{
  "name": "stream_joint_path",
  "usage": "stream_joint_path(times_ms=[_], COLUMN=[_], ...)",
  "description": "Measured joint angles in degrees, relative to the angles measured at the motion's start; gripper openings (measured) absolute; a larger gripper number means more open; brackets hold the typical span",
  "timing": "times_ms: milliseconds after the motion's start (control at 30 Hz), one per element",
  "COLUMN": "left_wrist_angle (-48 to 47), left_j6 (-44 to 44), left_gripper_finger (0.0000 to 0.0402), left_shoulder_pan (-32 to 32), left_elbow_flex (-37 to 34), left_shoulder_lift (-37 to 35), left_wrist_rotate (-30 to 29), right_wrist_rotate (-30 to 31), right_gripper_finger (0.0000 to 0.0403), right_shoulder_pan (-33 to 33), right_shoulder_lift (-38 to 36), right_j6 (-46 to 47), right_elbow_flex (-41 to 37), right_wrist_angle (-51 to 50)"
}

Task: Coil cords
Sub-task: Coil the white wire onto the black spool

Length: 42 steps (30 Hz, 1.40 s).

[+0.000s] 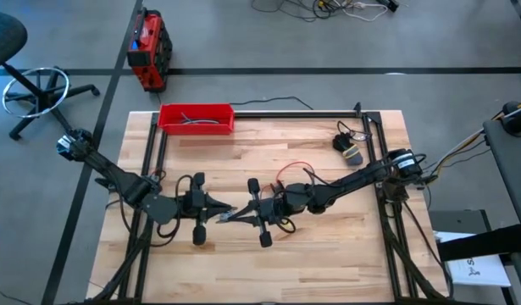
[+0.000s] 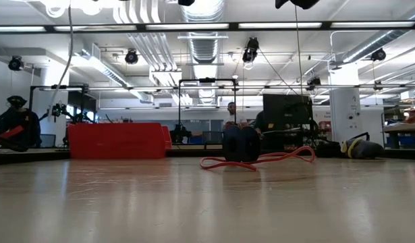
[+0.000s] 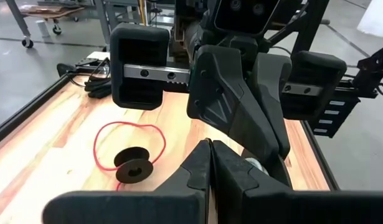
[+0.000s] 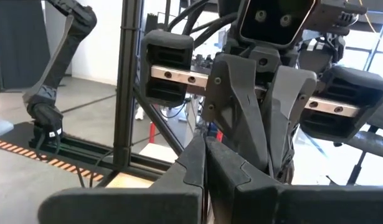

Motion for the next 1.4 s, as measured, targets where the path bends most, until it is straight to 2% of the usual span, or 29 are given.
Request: stream_joint_path(times_ms=[133, 233, 500, 667, 733, 833, 967, 1033, 1167, 1300, 1400], left_wrist_angle=[0.2, 0.7, 4.2, 13.5, 17.5, 25.9, 40.1, 42.3, 39.4, 30.1, 21.0], left_j6=[0.7, 2.4, 7.3, 14.8, 17.2, 21.1, 26.8, 27.4, 26.8, 24.2, 22.7], left_gripper_finger=[0.0001, 0.0001, 0.0, 0.0, 0.0, 0.0, 0.0, 0.0, 0.0008, 0.0029, 0.0043], left_shoulder_pan=[0.0, -0.3, -3.0, -5.0, -5.6, -5.9, -6.0, -5.9, -5.9, -5.9, -5.9], left_elbow_flex=[0.0, 0.0, 0.0, -0.8, -1.7, -4.4, -9.2, -10.5, -10.9, -7.5, -4.0], left_shoulder_lift=[0.0, -0.1, -1.7, -1.5, -1.2, -0.8, -0.2, -0.1, -0.6, -1.7, -1.9], left_wrist_rotate=[-0.3, -3.1, -9.8, -10.3, -10.2, -9.9, -6.7, -4.4, -3.8, -2.6, -2.7], right_wrist_rotate=[0.3, 3.4, 7.1, 6.9, 7.0, 7.2, 7.2, 6.9, 6.9, 7.8, 8.8], right_gripper_finger=[0.0, 0.0011, 0.0108, 0.0139, 0.0137, 0.0111, 0.0038, 0.0012, 0.0007, 0.0003, 0.0002], right_shoulder_pan=[0.0, 0.1, 1.2, 1.9, 2.3, 2.8, 3.1, 3.2, 3.2, 3.4, 3.3], right_shoulder_lift=[-0.1, -0.4, -3.8, -4.1, -4.1, -4.1, -4.2, -4.2, -4.4, -4.4, -3.9], right_j6=[0.1, 0.6, -0.7, -0.7, -0.8, -1.0, -2.3, -3.3, -6.1, -10.2, -11.6], right_elbow_flex=[0.6, 2.0, 7.6, 9.1, 9.1, 9.1, 9.1, 9.1, 10.6, 16.0, 18.7], right_wrist_angle=[-1.6, -4.8, -19.9, -19.5, -18.7, -17.2, -17.1, -17.9, -24.6, -38.8, -44.9])
